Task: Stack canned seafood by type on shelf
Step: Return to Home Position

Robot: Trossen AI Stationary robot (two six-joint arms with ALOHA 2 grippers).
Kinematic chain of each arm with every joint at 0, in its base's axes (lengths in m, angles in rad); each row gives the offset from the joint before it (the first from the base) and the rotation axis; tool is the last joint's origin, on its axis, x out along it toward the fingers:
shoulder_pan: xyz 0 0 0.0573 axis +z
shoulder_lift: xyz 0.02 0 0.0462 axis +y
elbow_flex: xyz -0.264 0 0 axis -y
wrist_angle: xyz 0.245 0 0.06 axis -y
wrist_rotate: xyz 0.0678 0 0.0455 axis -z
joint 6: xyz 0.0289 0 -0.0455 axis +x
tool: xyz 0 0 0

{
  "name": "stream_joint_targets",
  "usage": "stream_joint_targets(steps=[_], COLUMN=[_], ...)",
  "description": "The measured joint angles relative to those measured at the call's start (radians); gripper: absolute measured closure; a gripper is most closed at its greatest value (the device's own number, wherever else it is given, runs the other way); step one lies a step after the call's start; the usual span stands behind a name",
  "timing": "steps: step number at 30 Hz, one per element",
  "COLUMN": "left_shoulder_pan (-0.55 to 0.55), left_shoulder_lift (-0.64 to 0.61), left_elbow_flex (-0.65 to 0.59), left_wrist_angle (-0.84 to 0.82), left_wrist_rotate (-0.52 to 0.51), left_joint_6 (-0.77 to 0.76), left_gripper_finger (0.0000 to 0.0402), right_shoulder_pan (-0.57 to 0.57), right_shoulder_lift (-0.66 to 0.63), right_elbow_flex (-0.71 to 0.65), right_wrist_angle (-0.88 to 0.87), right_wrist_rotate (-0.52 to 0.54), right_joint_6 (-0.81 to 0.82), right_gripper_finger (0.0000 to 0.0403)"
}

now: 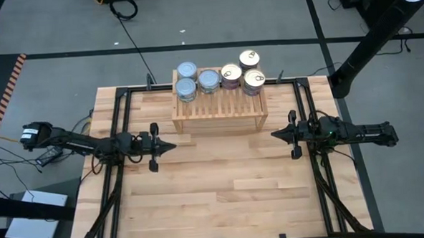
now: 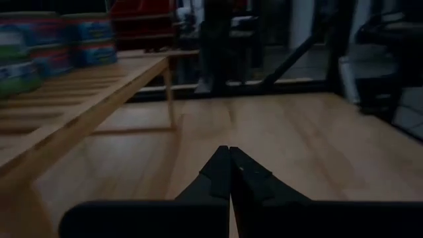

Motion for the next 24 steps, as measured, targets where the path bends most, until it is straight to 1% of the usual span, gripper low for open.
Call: stream_joint_targets(steps=[3,8,15,21,22,24], left_shoulder_pan=[0.022,0.041,0.042,0.042,0.042,0.041], left_shoulder_lift=[-0.069,-0.212,-0.476,-0.741,-0.776,-0.775], left_elbow_flex=[0.0,0.0,0.0,0.0,0.0,0.006], left_wrist_angle=[-0.095,-0.247,-0.476,-0.73,-0.742,-0.737], left_wrist_rotate=[-0.032,-0.024,-0.006,-0.006,0.0,0.024], left_joint_6=[-0.004,-0.01,-0.009,-0.022,-0.022,-0.009], left_gripper_finger=[0.0398,0.0398,0.0398,0.0398,0.0398,0.0398], right_shoulder_pan=[0.0,0.0,0.0,0.0,0.0,0.0], right_shoulder_lift=[0.0,0.0,0.0,0.0,0.0,0.0], right_elbow_flex=[0.0,0.0,0.0,0.0,0.0,0.0], right_wrist_angle=[0.0,-0.001,0.0,0.0,0.0,0.0], right_wrist_rotate=[0.0,0.0,0.0,0.0,0.0,-0.001], right_joint_6=[0.0,-0.002,-0.011,-0.012,-0.011,-0.009], right_gripper_finger=[0.04,0.04,0.04,0.04,0.04,0.04])
